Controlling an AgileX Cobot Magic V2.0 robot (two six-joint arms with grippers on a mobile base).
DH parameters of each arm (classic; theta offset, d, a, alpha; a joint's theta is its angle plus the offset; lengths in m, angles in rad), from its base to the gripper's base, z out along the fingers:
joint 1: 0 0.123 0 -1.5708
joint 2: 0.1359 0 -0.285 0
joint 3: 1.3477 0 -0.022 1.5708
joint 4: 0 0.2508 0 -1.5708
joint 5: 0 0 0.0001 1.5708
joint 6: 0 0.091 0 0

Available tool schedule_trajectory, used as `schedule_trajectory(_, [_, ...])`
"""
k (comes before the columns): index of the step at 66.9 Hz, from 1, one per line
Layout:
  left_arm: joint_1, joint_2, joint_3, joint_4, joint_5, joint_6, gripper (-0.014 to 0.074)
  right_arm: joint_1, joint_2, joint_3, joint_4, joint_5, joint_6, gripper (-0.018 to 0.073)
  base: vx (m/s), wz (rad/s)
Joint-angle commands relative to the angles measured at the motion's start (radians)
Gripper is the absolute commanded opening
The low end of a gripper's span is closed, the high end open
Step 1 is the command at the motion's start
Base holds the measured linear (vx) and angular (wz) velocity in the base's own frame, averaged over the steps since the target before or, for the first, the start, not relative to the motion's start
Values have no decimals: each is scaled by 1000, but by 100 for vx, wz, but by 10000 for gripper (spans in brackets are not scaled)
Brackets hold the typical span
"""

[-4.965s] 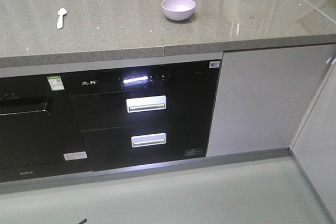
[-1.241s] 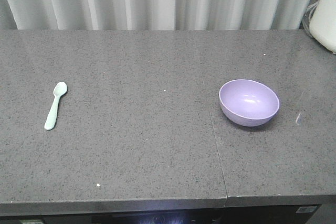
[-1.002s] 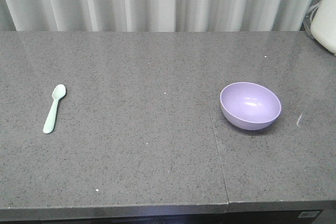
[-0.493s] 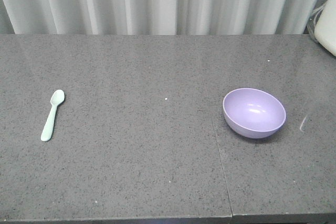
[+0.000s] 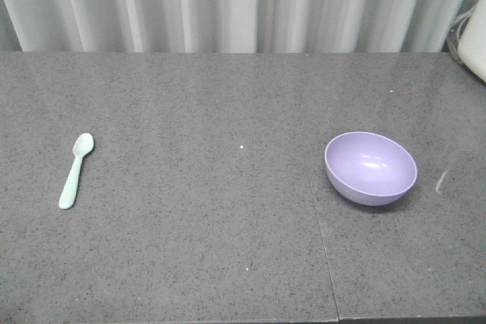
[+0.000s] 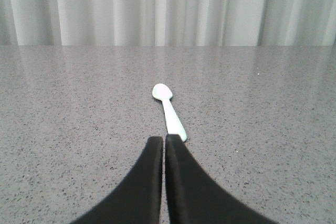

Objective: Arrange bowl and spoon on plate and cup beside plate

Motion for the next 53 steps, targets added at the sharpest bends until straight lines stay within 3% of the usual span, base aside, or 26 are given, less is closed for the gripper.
schedule_trajectory(1, [-7,-14,-18,-8,-70,-2,-6,-7,8,7,-3,-73,-3,-11,0,0])
schedule_trajectory(53, [-7,-14,-18,-8,-70,-2,-6,-7,8,7,-3,-73,-3,-11,0,0])
